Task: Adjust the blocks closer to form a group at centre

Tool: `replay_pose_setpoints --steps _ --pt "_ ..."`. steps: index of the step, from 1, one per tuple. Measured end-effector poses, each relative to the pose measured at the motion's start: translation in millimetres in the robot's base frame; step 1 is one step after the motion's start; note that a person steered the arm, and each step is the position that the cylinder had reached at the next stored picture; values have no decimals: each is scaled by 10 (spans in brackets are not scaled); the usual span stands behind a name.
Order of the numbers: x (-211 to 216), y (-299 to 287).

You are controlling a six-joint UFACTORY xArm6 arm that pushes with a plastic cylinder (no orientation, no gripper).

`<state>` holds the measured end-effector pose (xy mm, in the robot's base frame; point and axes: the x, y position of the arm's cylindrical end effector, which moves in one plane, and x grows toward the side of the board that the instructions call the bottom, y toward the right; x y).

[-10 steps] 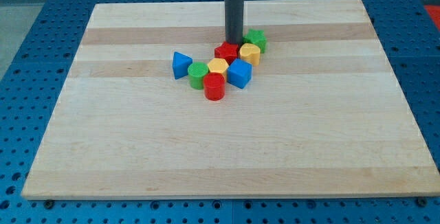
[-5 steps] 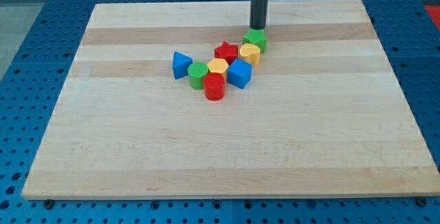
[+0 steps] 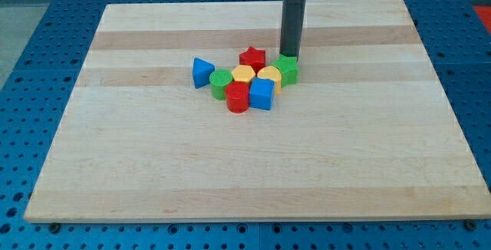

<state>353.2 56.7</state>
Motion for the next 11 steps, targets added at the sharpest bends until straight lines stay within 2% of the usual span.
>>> replay_pose_setpoints --steps 1,2,3,4,5,6,8,10,11 --pt "-332 -47" --pt "-1044 -453" --pt "-957 -853" --pt "-189 -1497" --pt "71 -1785" --pt "72 -1880" --pt "668 -1957" --pt "126 -1579" --pt "127 -1577"
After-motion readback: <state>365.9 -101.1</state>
